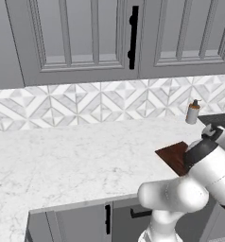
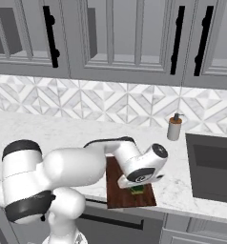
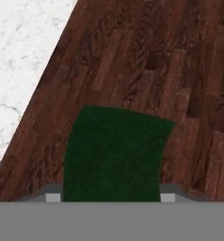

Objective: Pick up the sponge from the counter and clean the cutting board by briefly scrubbing or pressing down on the cutting board. Once finished, release the sponge.

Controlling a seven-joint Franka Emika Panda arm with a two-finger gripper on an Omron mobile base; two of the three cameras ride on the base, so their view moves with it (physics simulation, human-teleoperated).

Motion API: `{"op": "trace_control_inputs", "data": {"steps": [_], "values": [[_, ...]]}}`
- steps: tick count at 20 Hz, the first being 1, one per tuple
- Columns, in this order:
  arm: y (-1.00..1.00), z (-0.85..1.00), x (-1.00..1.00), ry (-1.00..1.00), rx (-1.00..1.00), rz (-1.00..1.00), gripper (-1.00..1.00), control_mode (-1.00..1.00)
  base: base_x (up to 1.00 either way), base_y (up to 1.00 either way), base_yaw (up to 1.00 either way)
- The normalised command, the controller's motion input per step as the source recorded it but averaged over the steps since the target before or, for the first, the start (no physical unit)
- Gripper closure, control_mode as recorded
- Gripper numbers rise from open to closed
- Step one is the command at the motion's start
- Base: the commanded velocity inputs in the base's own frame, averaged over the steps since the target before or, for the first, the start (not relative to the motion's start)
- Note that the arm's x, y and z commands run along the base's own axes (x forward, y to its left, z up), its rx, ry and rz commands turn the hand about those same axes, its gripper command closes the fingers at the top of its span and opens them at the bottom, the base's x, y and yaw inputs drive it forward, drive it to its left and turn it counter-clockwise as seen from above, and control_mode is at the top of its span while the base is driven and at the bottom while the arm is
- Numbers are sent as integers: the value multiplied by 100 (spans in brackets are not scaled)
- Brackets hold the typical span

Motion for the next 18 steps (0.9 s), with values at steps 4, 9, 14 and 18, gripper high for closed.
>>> {"op": "trace_control_inputs", "data": {"steps": [4,9,14,18], "values": [[86,21,39,12,0,0,100,-100,0,0,0],[100,5,8,19,0,8,100,-100,0,0,0],[100,0,6,24,0,27,100,-100,0,0,0],[100,0,24,18,0,25,100,-100,0,0,0]]}}
